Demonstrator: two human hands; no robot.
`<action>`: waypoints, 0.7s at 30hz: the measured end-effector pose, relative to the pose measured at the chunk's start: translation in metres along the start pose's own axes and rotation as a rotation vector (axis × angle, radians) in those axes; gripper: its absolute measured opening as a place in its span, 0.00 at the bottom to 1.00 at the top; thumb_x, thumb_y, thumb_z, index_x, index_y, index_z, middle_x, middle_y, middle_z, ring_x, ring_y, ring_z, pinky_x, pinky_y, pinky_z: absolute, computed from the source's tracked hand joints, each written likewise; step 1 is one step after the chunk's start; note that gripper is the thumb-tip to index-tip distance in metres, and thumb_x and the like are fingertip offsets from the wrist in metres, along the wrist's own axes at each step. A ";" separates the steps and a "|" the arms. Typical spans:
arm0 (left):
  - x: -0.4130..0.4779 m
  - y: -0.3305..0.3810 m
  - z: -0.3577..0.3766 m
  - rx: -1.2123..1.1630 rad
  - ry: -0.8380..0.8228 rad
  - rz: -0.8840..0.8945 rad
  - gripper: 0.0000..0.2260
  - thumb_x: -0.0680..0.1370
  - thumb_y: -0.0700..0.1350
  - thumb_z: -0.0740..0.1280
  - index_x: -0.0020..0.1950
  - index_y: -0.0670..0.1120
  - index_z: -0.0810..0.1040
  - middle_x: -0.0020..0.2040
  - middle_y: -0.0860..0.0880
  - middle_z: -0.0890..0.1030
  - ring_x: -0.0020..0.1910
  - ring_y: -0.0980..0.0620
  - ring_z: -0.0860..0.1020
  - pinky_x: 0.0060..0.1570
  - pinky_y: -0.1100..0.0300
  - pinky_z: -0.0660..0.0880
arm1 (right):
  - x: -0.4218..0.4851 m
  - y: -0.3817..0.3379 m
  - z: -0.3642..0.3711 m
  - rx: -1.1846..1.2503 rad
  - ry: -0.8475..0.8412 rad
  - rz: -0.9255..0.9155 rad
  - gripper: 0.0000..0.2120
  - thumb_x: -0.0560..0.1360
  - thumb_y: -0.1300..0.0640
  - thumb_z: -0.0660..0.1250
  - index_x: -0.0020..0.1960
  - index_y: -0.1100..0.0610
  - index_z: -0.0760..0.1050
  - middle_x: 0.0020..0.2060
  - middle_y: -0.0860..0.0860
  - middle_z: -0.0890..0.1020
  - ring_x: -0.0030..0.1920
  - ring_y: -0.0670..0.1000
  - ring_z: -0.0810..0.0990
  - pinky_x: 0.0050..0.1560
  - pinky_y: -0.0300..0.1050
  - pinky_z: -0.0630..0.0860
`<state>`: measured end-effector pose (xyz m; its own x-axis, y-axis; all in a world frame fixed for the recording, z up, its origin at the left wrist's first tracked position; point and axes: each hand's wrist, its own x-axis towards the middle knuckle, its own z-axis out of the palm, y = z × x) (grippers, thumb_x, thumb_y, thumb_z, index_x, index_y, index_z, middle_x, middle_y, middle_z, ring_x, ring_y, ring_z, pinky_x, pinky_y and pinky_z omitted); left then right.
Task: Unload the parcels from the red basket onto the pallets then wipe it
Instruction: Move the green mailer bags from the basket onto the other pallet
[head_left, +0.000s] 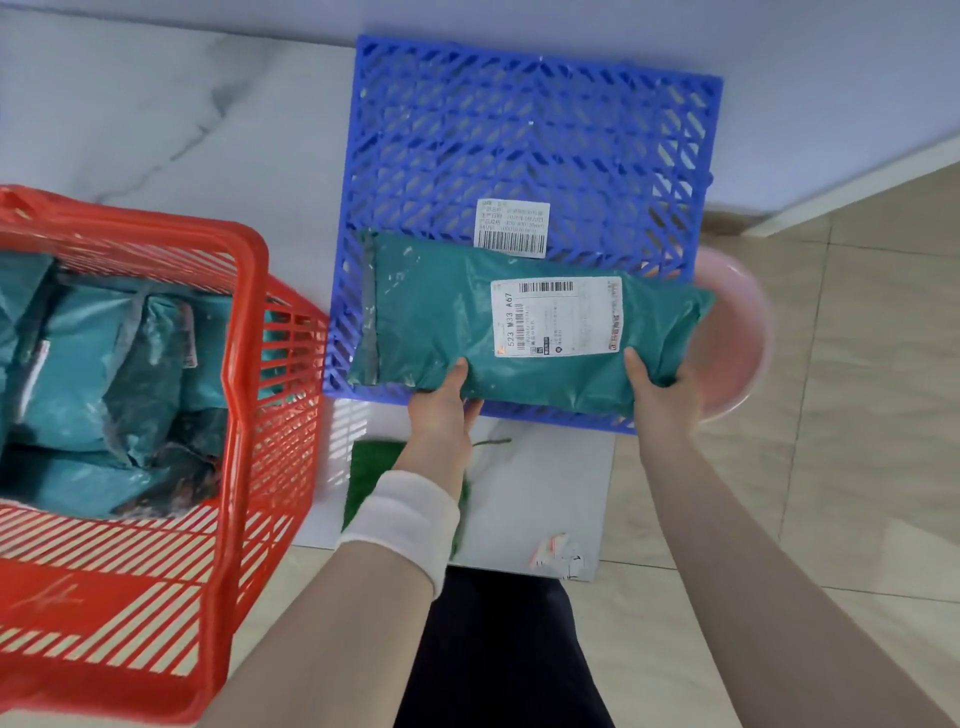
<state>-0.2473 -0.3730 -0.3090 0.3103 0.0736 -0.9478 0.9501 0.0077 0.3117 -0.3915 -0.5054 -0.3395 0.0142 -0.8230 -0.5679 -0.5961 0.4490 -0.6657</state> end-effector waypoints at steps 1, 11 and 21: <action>-0.004 0.002 -0.001 0.065 0.017 -0.011 0.18 0.74 0.42 0.69 0.62 0.41 0.70 0.57 0.46 0.76 0.52 0.48 0.76 0.53 0.56 0.76 | -0.003 -0.003 -0.003 -0.047 0.004 0.012 0.21 0.68 0.46 0.71 0.56 0.56 0.71 0.56 0.56 0.77 0.56 0.55 0.76 0.59 0.53 0.74; -0.126 0.034 -0.043 0.545 -0.071 0.376 0.18 0.75 0.43 0.67 0.64 0.42 0.68 0.59 0.44 0.76 0.53 0.50 0.74 0.53 0.67 0.68 | -0.121 -0.087 -0.050 -0.248 0.049 -0.042 0.39 0.70 0.47 0.70 0.74 0.58 0.56 0.71 0.57 0.64 0.72 0.58 0.58 0.71 0.52 0.53; -0.185 0.117 -0.129 1.003 -0.232 1.003 0.11 0.74 0.41 0.67 0.56 0.43 0.75 0.55 0.46 0.79 0.53 0.51 0.77 0.49 0.69 0.66 | -0.275 -0.134 -0.002 -0.287 -0.052 -0.355 0.31 0.70 0.53 0.72 0.69 0.60 0.65 0.65 0.58 0.71 0.68 0.56 0.63 0.69 0.46 0.53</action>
<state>-0.1969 -0.2569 -0.0888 0.7543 -0.5354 -0.3800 -0.0792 -0.6488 0.7568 -0.3173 -0.3394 -0.0932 0.2937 -0.8867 -0.3570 -0.7454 0.0214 -0.6662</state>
